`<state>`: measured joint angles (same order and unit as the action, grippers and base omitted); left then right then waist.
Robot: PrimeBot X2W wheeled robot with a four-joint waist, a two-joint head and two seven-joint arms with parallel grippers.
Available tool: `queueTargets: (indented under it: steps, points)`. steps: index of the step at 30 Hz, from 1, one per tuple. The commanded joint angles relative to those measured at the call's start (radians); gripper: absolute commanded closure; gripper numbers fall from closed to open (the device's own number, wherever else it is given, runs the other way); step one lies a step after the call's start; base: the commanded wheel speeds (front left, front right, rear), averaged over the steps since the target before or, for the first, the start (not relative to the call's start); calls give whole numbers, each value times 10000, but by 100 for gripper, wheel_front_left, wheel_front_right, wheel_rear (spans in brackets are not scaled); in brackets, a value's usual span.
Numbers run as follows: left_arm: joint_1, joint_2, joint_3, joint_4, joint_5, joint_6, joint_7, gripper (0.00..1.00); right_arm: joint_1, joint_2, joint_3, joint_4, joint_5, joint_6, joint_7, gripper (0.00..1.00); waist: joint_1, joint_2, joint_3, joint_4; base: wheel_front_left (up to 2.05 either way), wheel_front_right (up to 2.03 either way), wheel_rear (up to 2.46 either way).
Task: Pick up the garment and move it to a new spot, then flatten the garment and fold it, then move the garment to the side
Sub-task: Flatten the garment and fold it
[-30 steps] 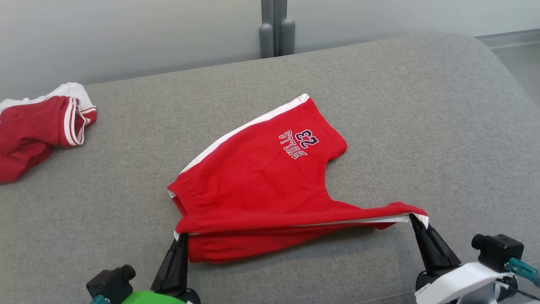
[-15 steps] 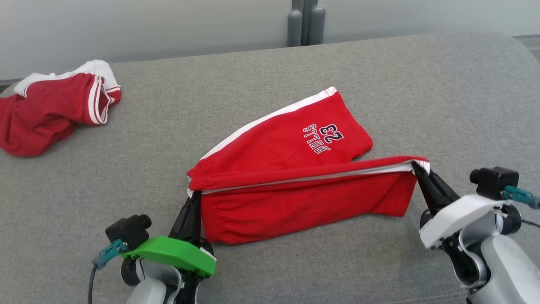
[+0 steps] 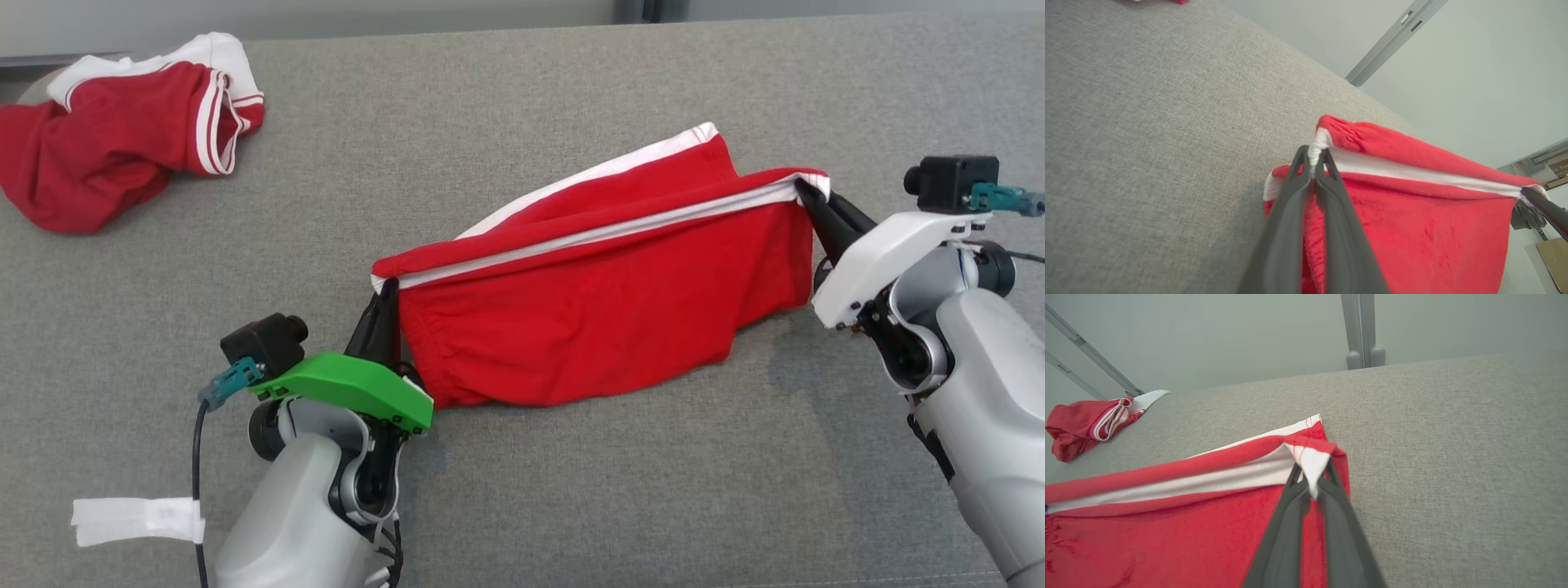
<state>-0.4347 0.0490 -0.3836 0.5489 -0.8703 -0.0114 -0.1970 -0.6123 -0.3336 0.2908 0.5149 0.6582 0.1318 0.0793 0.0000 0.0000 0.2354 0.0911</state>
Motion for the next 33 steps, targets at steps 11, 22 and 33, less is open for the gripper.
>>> queueTargets:
  steps: [11, 22, 33]
  points:
    - [-1455, 36, -1125, 614, -844, 718, -494, 100, -2307, -216, 1322, 1994, 569, -19, 160, 100, 0, 0, 1108, 569, 0, 0, 0]
    - [-2056, 37, -1800, 661, -1136, 1284, -672, 100, -3687, -194, 2596, 3548, 1087, -17, -390, 0, 0, 0, 1370, 717, 0, 0, 0]
    - [-1460, 34, -1668, -341, -426, 1508, -689, 0, -4225, -298, 3393, 4333, 1503, -16, -1879, 0, 0, 0, 1273, 854, 0, 0, 0]
